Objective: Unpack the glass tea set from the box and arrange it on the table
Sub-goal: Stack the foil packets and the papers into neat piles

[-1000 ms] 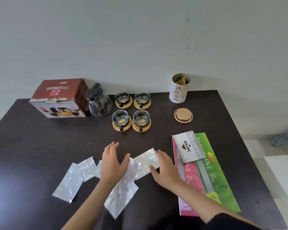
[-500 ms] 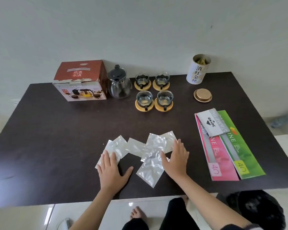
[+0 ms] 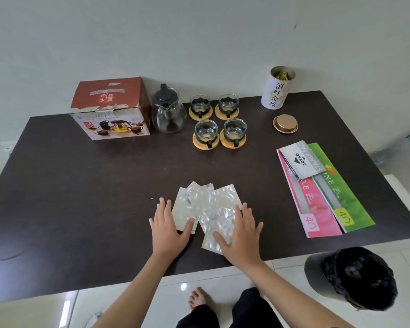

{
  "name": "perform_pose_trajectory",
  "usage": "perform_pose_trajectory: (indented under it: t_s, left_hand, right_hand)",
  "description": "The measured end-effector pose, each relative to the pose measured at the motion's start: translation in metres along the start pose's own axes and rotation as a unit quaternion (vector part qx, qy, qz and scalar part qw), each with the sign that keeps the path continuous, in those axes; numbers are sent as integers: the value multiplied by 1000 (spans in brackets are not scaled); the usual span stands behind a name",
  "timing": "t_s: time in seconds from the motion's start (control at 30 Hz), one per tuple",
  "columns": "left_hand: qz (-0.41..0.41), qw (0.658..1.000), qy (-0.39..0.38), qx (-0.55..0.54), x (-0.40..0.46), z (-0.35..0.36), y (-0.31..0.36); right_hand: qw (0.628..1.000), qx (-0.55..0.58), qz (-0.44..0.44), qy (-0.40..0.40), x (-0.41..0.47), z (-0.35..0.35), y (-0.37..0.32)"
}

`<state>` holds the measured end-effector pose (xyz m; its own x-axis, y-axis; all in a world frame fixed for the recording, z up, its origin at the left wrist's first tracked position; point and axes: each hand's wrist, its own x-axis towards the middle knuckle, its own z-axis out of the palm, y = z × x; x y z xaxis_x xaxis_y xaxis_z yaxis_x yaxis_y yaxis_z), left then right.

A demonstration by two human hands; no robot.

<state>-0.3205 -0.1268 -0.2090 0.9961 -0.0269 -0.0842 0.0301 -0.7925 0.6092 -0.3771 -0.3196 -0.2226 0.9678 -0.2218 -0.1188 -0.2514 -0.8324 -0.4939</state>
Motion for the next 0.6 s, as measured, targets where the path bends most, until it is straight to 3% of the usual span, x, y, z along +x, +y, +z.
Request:
perform_pose_trajectory:
  t_s: [0.27,0.43,0.53,0.6]
  left_hand:
    - [-6,997,-52,-59,8,13,20]
    - [-21,990,-24,-136,7,11,22]
    - [-57,983,10,-174,8,3,19]
    - [-78,981,13,-175,12,0,18]
  right_hand:
    - [998,-56,-2,-36,30,9,-20]
    - [994,63,-80,-32,51,0,-24]
    - [996,82,-35,2,58,-8,-21]
    - [999,35,2,-17,59,-13,-17]
